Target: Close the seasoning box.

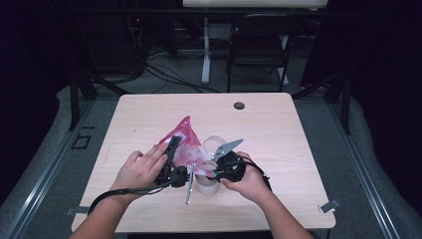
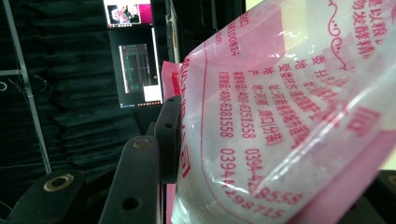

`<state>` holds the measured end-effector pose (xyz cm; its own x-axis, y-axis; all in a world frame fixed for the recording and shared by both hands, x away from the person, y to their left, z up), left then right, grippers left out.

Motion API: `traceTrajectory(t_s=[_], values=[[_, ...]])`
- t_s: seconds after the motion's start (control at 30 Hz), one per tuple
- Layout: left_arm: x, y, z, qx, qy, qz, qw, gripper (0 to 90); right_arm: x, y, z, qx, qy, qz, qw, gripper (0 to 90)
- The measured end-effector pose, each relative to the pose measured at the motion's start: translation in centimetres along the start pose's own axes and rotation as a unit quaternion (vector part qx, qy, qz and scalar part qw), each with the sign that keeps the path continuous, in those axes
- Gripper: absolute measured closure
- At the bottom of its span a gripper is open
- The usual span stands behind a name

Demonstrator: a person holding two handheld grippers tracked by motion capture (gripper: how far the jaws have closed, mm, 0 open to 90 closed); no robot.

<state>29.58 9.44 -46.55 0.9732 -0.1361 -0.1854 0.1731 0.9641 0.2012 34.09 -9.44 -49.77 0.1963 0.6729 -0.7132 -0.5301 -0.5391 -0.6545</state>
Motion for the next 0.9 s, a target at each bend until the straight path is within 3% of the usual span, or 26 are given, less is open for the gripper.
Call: traceTrajectory(t_s=[0.57,0.7,0.77,0.8,0.83,0.9], values=[[0.0,0.6,-0.8,-0.026,0.006,0.004,0.9996,65.3,-0.1,-0.1,0.1,-0.006,0.006,0.002,1.0000,90.0],[0.0,0.8,-1.1,-0.033,0.021,0.015,0.9991,66.4,-0.2,-0.1,0.2,-0.006,0.008,-0.003,0.9999,90.0],[0.1,0.9,-1.2,-0.037,0.022,0.019,0.9989,66.7,-0.4,-0.2,0.2,-0.008,0.010,-0.005,0.9999,90.0],[0.3,1.0,-1.5,-0.042,0.008,0.002,0.9991,66.7,-0.4,-0.2,0.2,-0.009,0.010,-0.009,0.9999,90.0],[0.1,1.0,-1.4,-0.043,0.024,0.016,0.9987,66.7,-0.5,-0.2,0.3,-0.010,0.009,-0.008,0.9999,90.0],[0.1,1.1,-1.6,-0.045,0.024,0.020,0.9985,66.7,-0.5,-0.3,0.3,-0.010,0.010,-0.013,0.9998,90.0]])
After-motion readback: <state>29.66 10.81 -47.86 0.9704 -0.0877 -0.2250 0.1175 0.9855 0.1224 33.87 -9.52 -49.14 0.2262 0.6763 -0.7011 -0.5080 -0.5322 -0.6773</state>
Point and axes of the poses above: each handheld gripper's, and its own axes: x roughly forward along the jaws, y roughly out of its underside, z roughly to its left, the point moved 1 cm from there along x, roughly forward along the jaws, and after that the axes turned 8 degrees about x, right-handed, at the moved point
